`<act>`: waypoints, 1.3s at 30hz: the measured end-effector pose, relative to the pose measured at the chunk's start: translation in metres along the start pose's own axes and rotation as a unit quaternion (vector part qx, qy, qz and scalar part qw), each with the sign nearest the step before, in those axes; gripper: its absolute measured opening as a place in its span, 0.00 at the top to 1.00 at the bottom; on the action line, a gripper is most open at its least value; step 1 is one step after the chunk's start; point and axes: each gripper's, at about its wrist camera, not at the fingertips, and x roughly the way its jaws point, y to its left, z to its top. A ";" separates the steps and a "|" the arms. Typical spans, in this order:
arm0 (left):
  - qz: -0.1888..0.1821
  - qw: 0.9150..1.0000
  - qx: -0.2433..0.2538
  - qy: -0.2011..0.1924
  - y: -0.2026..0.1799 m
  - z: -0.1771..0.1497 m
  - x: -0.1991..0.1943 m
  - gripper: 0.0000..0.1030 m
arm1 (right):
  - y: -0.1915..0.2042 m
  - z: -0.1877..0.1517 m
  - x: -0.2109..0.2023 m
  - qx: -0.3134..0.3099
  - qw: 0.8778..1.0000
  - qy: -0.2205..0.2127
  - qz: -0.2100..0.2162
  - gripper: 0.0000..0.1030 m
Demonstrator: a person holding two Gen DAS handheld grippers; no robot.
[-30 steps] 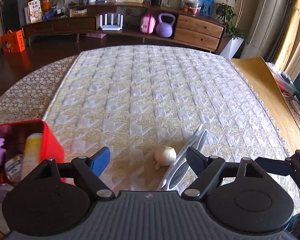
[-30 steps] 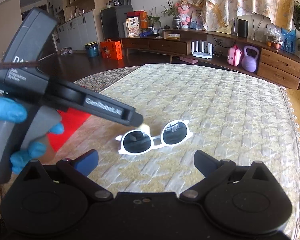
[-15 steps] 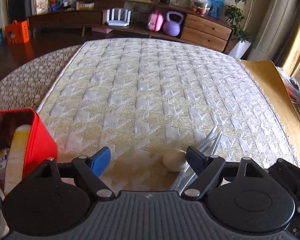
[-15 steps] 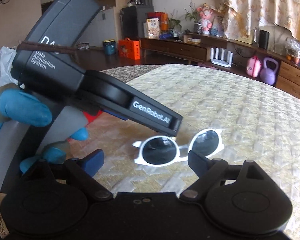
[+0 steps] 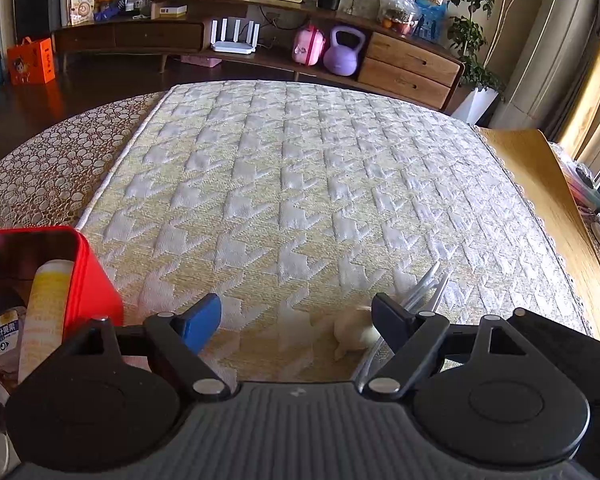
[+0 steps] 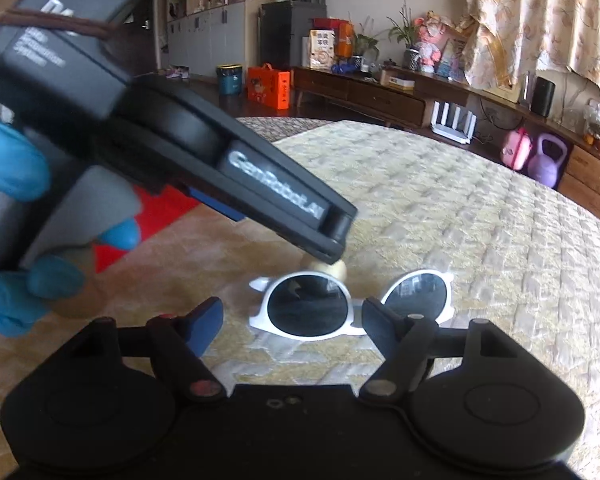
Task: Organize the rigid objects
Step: 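Close the left tool on the round ball while the right tool grasps the white sunglasses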
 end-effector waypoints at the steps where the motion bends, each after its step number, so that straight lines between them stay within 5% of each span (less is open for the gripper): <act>1: -0.001 1.000 0.000 0.000 0.000 0.000 0.000 0.20 | -0.003 0.001 0.001 0.002 1.000 -0.001 0.001 0.26; 5: -0.002 1.000 0.001 0.001 -0.001 -0.001 0.001 0.20 | 0.002 0.003 0.004 0.002 1.000 0.000 0.007 0.29; 7: -0.002 1.000 0.001 0.001 -0.001 -0.002 0.001 0.20 | 0.003 0.001 0.004 -0.005 1.000 0.005 -0.001 0.45; 27: -0.032 0.997 0.062 -0.016 -0.031 -0.029 -0.010 0.20 | -0.031 -0.030 -0.044 0.007 1.000 0.015 0.004 0.46; 33: -0.012 0.996 0.086 -0.018 -0.041 -0.037 0.001 0.39 | -0.031 -0.033 -0.046 0.010 1.000 0.012 0.004 0.46; 37: 0.000 0.995 0.100 -0.025 -0.049 -0.038 0.001 0.64 | -0.032 -0.032 -0.045 0.012 1.000 0.011 0.003 0.46; 39: 0.008 0.994 0.107 -0.028 -0.051 -0.038 0.002 0.67 | -0.032 -0.032 -0.044 0.013 1.000 0.012 0.002 0.46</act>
